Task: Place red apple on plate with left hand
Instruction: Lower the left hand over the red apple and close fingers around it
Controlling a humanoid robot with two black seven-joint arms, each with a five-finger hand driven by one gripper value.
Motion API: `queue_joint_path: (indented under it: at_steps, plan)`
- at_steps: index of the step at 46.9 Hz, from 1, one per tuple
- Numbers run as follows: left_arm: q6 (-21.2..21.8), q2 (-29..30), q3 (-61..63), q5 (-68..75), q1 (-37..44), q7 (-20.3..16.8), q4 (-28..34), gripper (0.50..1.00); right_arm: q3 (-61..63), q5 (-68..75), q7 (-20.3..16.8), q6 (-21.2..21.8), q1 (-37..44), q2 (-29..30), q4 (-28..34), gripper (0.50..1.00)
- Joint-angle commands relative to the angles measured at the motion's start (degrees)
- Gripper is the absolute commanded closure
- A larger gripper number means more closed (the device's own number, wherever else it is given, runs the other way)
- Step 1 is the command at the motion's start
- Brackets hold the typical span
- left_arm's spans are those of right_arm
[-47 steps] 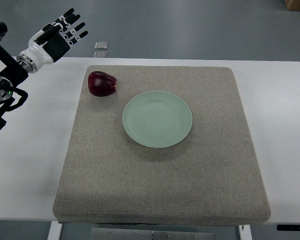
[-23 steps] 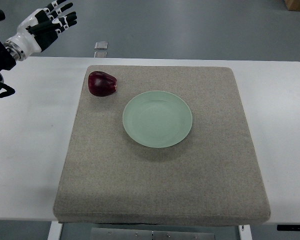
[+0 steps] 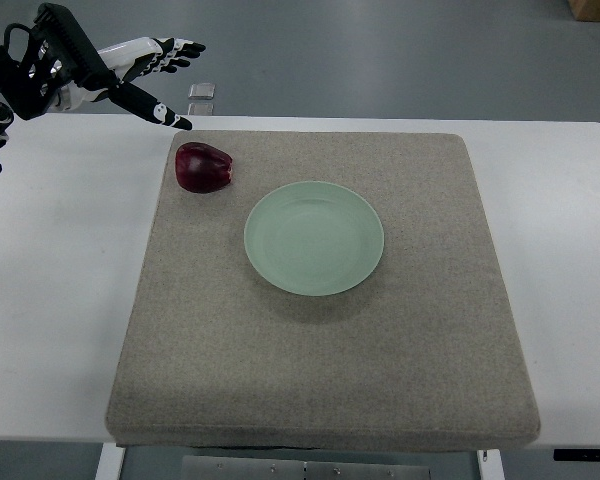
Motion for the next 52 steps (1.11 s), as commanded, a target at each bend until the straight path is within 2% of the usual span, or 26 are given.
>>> queue_joint_path:
  at_steps: [1, 6, 11, 16, 26, 32, 37, 52]
  plan:
    - [0.03, 0.94, 1.63, 10.66, -1.50, 0.00, -3.14, 0.506, 0.00, 0.00, -0.01, 0.00, 0.00, 0.00, 0.00, 0.536]
    - [-0.40, 0.24, 3.29, 17.09, -1.68, 0.17, -4.82, 0.504, 0.00, 0.00, -0.01, 0.00, 0.00, 0.00, 0.00, 0.536]
    - [0.21, -0.12, 10.05, 19.38, -2.65, 0.44, -4.82, 0.504, 0.00, 0.00, -0.01, 0.00, 0.00, 0.00, 0.00, 0.536]
    - [1.53, -3.27, 14.11, 19.56, -3.35, 0.61, -3.68, 0.504, 0.00, 0.00, 0.08, 0.00, 0.00, 0.00, 0.00, 0.536]
    - [5.66, -6.71, 14.73, 19.56, -2.65, 0.70, 0.18, 0.504, 0.00, 0.00, -0.01, 0.00, 0.00, 0.00, 0.00, 0.536]
    - [6.98, -7.24, 14.99, 19.56, -2.65, 2.19, 1.51, 0.504, 0.00, 0.00, -0.01, 0.00, 0.00, 0.00, 0.00, 0.536]
    - [7.15, -7.32, 14.99, 19.30, -2.56, 3.34, 1.51, 0.504, 0.00, 0.00, -0.01, 0.00, 0.00, 0.00, 0.00, 0.536]
    - [7.68, -8.47, 15.08, 19.56, -1.42, 3.43, 1.51, 0.516, 0.00, 0.00, -0.01, 0.00, 0.00, 0.00, 0.00, 0.536]
